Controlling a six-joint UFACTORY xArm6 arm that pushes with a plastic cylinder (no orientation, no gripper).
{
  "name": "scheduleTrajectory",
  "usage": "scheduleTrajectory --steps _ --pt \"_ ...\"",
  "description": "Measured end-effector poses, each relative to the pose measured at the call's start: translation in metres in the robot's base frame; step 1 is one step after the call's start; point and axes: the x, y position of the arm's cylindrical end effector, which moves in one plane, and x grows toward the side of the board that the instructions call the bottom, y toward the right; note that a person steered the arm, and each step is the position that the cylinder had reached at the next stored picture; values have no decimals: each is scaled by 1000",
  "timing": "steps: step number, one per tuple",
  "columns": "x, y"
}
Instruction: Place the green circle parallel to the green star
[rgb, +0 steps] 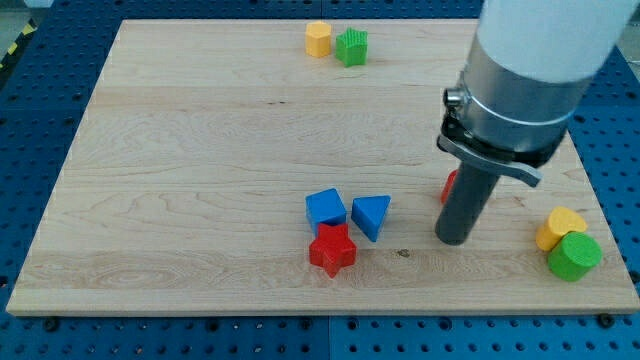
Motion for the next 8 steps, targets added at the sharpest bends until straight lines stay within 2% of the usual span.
scheduleTrajectory --steps 3,8 --pt "55 77" --pt "61 137"
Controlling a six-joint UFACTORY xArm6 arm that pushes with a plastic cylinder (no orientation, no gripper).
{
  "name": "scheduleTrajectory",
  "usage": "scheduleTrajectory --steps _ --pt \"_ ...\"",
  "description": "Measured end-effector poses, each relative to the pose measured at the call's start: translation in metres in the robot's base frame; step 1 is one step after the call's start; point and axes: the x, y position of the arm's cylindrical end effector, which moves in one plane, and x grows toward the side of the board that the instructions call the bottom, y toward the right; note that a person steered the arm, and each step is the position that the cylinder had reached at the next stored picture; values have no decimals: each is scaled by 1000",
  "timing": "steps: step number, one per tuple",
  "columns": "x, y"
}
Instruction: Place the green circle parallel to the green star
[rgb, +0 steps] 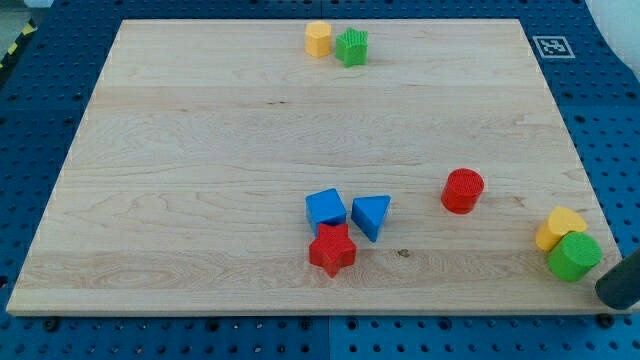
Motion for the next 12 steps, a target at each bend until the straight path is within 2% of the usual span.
scheduleTrajectory --steps 5,8,10,12 --pt "0 -19" --pt "-16 -19" --pt "-40 -18" --pt "-82 -18"
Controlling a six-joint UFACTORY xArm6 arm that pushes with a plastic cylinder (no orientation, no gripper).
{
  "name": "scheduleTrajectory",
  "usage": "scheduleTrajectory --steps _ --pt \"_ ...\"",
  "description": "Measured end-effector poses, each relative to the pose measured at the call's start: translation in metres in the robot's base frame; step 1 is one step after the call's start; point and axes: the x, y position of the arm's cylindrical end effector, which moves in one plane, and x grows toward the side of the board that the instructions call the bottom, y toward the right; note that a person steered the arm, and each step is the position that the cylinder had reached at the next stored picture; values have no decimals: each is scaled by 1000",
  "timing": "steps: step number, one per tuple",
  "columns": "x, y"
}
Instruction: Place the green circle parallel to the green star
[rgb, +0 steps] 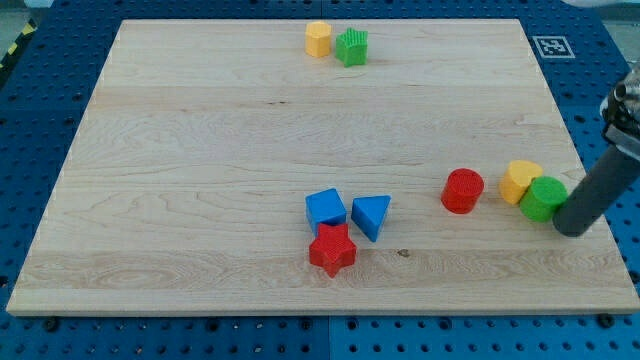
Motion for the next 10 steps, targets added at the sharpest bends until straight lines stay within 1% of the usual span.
scheduleTrajectory --steps 1,2,4,5,8,10 --pt "-26 -1" --pt "-50 -15" --pt "-73 -70" --pt "-92 -98" --pt "-181 -119" --pt "-223 -124"
